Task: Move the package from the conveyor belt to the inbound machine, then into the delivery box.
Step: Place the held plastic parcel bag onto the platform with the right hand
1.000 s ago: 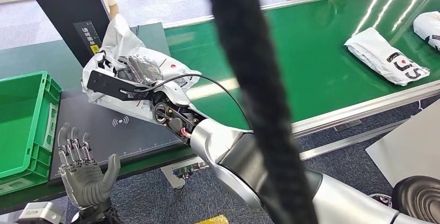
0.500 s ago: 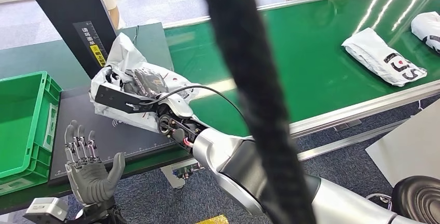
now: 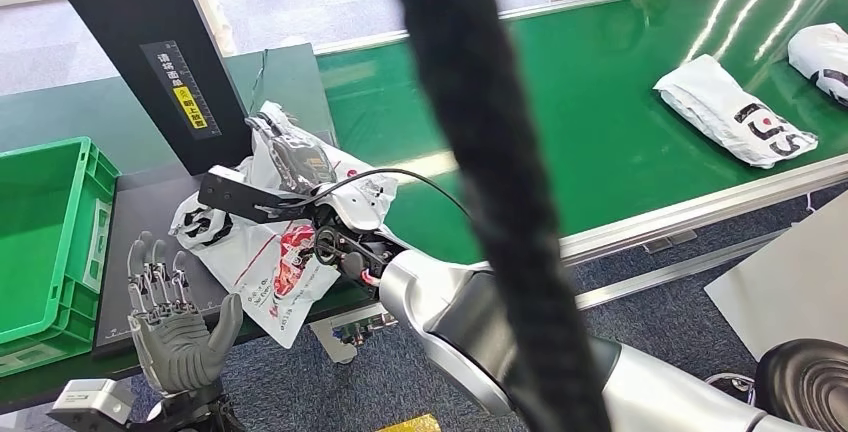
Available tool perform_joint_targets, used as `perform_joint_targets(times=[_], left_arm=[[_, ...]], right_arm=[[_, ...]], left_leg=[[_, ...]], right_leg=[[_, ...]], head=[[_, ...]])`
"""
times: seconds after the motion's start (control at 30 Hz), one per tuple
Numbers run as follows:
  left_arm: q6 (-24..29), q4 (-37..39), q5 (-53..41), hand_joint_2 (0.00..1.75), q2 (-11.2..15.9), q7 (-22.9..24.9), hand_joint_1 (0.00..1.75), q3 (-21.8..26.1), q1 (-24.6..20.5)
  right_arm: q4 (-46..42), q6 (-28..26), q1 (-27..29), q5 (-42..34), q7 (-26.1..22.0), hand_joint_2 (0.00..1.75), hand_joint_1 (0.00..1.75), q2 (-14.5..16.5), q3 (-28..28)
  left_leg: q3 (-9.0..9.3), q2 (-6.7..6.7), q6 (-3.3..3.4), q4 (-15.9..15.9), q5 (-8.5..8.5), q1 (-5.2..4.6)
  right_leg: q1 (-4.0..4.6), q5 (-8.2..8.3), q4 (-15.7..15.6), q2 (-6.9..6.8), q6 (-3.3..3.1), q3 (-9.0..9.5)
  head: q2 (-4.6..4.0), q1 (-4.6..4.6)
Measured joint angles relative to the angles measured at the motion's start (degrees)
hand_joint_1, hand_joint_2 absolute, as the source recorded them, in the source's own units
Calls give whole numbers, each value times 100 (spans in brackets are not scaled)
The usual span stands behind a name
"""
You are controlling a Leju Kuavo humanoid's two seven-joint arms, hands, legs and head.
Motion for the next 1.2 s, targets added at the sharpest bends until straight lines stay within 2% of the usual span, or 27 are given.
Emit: perform_joint_targets(times=[1.03,1.2], left_arm=[[-37,0,13,175,0,0,0,8,3],[-30,2,3,175,0,0,0,8,4]], right_arm=[[2,-20,4,95,9,175,0,-52,-17],[2,-157,7,228,-19,175,0,-77,-26]], left_leg=[[-1,0,0,0,0,0],[-1,0,0,0,0,0]], right_leg=[[0,0,0,0,0,0],[0,0,0,0,0,0]], head=[[0,0],[0,0]])
